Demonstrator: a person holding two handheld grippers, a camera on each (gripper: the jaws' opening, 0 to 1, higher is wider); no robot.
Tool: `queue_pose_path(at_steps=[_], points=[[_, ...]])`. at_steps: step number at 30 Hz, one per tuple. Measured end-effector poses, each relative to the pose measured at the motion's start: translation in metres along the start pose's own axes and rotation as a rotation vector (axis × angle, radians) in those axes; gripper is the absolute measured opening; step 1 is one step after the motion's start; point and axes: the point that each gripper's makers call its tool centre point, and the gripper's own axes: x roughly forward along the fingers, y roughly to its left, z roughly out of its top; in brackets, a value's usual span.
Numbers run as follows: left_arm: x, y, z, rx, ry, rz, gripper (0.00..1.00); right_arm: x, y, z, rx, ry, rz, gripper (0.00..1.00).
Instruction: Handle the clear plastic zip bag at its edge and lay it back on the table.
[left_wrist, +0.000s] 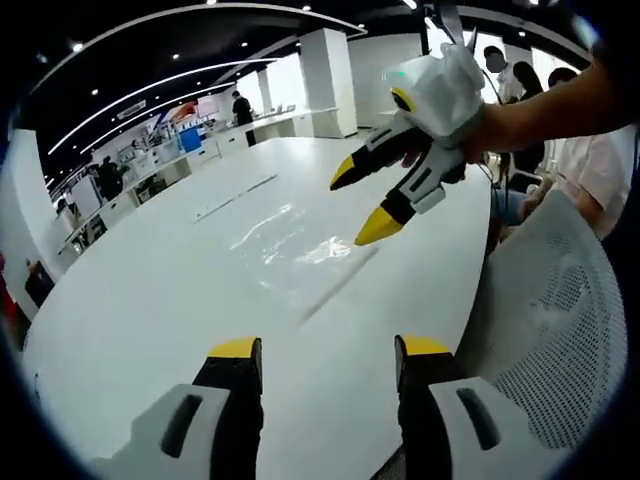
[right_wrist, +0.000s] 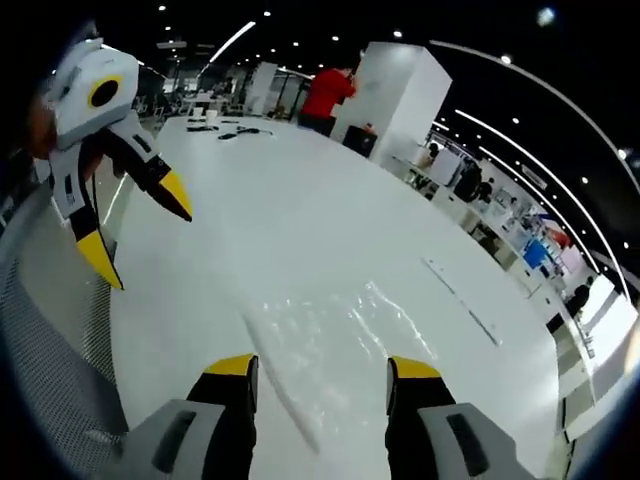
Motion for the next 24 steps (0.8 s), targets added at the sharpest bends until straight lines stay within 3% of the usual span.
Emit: queue_pose_path(at_steps=[7, 10, 14, 16, 24], points=[[0.002, 0.006, -0.001, -0.041, -0.007, 0.018, 0.65, -0.008, 0.003, 0.004, 0.069, -0.045, -0.017, 0.56], [0.001, 0.002, -0.003, -0.049, -0.007, 0.010, 0.62, -0.010, 0.006, 0.005, 0.126, -0.065, -0.019, 0.61], [0.003, 0.003, -0.007, -0.056, -0.004, 0.016, 0.70, -0.016, 0.011, 0.005, 0.124, -0.069, -0.016, 0.64], [0.001, 0.004, -0.008, -0.073, -0.008, 0.022, 0.73, -0.019, 0.011, 0.005, 0.162, -0.070, -0.011, 0.67], [-0.004, 0.006, -0.009, -0.087, -0.022, 0.028, 0.80, -0.035, 0.008, 0.013, 0.225, -0.117, -0.043, 0.76]])
